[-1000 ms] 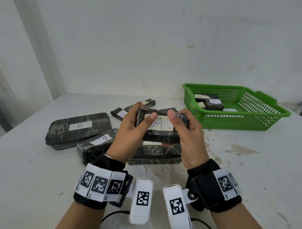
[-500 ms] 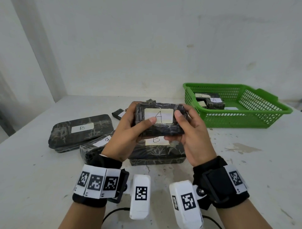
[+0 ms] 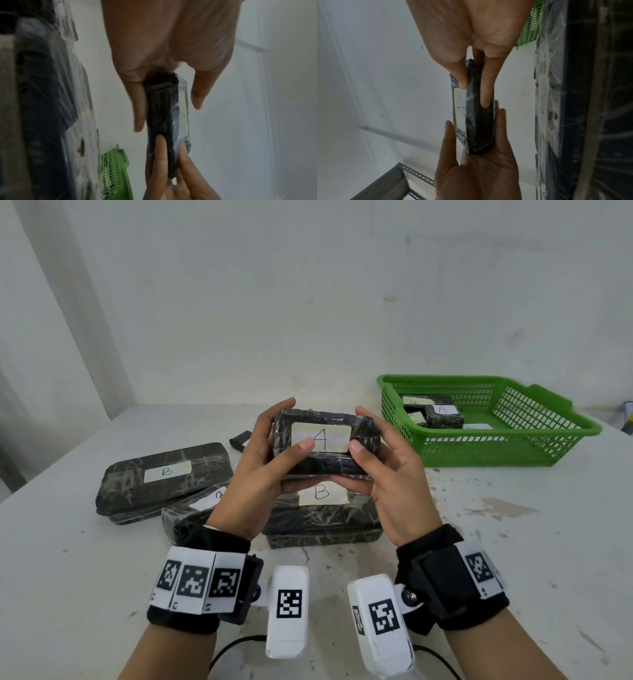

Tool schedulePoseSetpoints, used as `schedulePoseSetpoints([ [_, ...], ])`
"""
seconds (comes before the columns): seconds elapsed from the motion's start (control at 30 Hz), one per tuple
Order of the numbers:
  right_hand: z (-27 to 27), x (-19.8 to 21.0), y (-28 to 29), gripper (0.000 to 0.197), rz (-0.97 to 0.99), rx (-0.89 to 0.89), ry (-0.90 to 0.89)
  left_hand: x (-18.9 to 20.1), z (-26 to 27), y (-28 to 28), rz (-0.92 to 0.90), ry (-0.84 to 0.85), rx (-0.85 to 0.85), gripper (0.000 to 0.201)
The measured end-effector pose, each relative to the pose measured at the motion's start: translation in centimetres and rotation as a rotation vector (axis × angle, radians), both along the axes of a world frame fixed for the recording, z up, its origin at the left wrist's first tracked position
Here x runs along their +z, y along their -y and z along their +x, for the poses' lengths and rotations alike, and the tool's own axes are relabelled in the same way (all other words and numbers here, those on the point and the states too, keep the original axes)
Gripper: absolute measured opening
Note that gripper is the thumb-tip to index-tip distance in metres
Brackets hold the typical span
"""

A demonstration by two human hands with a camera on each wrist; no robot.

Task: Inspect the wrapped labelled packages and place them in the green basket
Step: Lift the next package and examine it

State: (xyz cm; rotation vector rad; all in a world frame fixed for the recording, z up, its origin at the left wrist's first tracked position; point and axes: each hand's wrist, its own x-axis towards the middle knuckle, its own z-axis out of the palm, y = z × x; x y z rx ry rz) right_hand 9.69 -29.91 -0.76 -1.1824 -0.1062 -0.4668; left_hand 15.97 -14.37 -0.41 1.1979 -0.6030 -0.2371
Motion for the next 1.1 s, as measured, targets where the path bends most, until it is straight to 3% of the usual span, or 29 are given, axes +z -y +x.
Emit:
schedulePoseSetpoints([
  [0.13,0.2,0.0,0.0,0.047,0.032,0.013,0.007,-0.3,0.0,0.2,0.023,0.026,-0.003,0.053],
  [0.23,0.6,-0.4,0.2,0.072,0.057,0.001,-0.022,-0.2,0.0,0.1,-0.046,0.047,0.022,0.052],
  [0.3,0.7,-0.5,0.2,0.078,0.044,0.018,-0.061,-0.1,0.1,0.0,-0.067,0.053,0.028,0.054],
  [0.37,0.8,-0.6,0.3,0.065,0.041,0.035,-0.051,0.0,0.1,0.0,-0.057,0.057,0.026,0.060],
  [0.47,0.9,-0.7,0.5,0.029,0.030,-0.024,0.020,-0.2,0.0,0.2,-0.054,0.034,0.001,0.065],
  [0.53,1.0,-0.8,0.7,0.021,0.024,-0.041,0.032,-0.4,0.1,0.4,-0.052,0.026,-0.015,0.063],
  [0.73,0.9,-0.9,0.3,0.033,-0.061,-0.025,0.007,-0.5,0.2,0.4,-0.046,0.015,-0.006,0.060],
  [0.93,0.9,-0.9,0.4,0.019,-0.124,-0.129,-0.018,-0.7,0.2,0.5,-0.034,0.012,-0.005,0.058],
  [1.1,0.7,-0.9,0.1,0.032,-0.128,-0.054,-0.020,-0.7,0.2,0.4,-0.031,0.024,0.013,0.058],
])
